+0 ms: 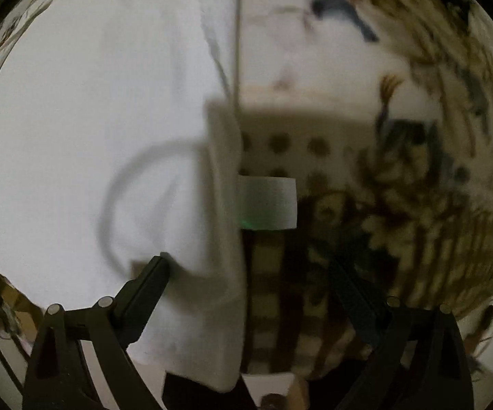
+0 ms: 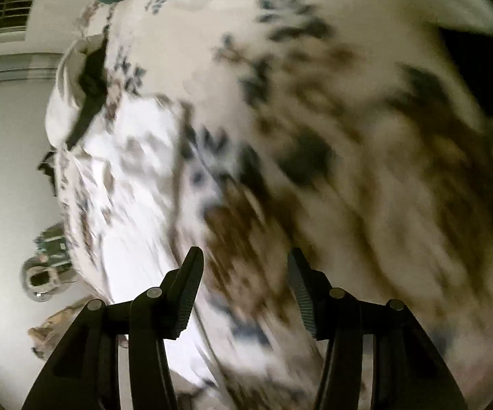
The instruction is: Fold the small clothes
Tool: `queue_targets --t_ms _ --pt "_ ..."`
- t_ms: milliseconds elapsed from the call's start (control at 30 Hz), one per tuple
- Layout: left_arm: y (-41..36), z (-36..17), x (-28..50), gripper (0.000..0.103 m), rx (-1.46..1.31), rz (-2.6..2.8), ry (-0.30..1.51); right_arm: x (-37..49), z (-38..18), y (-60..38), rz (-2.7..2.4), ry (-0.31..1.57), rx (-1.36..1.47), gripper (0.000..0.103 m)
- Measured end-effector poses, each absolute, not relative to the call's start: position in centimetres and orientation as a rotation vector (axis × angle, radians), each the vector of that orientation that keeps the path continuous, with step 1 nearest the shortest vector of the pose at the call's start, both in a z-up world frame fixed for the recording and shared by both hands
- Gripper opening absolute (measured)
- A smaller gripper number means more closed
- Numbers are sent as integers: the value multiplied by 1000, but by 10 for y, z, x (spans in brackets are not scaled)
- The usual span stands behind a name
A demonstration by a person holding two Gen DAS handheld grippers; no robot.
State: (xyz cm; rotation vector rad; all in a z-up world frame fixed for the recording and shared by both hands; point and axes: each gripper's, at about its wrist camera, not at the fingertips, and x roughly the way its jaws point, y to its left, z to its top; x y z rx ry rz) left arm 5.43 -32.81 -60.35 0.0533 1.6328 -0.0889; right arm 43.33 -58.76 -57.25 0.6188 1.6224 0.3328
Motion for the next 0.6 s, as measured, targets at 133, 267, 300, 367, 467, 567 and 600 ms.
queue_targets --t_ms 133,267,300,367,467,567,600 --pt "-319 -601 55 50 41 -75 1560 494 -618 -548 374 1654 732 53" --pt "-299 -590 60 3 3 -77 1511 519 -640 -523 357 1669 805 53" --pt "-293 -586 60 2 -6 -85 1494 522 -637 -517 338 1650 795 51" --pt "-280 -578 61 1 -26 -92 1476 525 -627 -506 334 1628 758 6" --pt "-253 -551 62 1 -72 -82 1435 529 -602 -494 335 1607 698 6" --pt "-222 -517 57 1 -122 -53 1405 536 -568 -473 346 1608 608 5" --pt "-216 -504 53 1 -144 -40 1401 540 -557 -467 350 1608 585 5"
